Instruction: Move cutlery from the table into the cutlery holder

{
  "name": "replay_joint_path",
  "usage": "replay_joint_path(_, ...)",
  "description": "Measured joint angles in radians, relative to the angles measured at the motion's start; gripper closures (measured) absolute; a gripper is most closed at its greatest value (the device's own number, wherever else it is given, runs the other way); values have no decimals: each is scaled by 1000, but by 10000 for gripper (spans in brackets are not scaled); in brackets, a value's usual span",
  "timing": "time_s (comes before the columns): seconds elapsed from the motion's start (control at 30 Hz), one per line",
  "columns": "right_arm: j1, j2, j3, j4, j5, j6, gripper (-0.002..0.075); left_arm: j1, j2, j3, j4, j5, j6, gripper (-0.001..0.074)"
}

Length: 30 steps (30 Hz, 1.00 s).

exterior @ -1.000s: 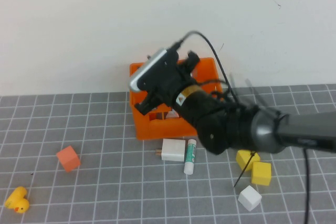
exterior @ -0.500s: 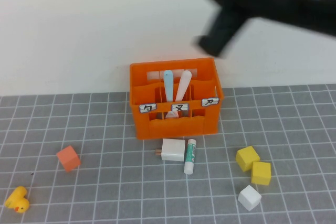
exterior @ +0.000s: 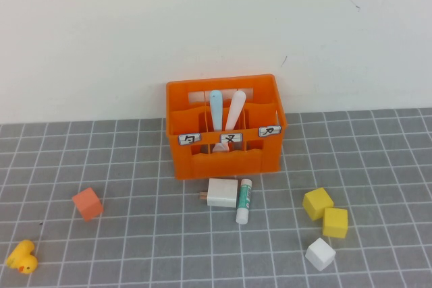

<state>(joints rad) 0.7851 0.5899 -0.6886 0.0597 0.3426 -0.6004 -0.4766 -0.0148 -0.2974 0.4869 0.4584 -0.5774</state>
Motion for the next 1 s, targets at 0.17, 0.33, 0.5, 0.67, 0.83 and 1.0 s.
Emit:
replay_joint_path(0.17,0,-216,222,-39,79,91,727,0,0,31,0,-57,0,735)
replay_joint_path(0.33,0,-318,338,-155,107,205,727,0,0,38,2,-80,29,735)
replay_joint_path(0.5,0,-324,352,-230,163,244,727,0,0,38,1,-52,45,735)
replay_joint_path(0.67,0,-324,352,-234,199,259,727,0,0,38,1,20,46,735)
replay_joint_path(0.83,0,-324,354,-234,222,262,727,0,0,38,1,51,46,735)
replay_joint_path(1.0,0,-326,356,-234,229,263,727,0,0,38,1,52,46,735)
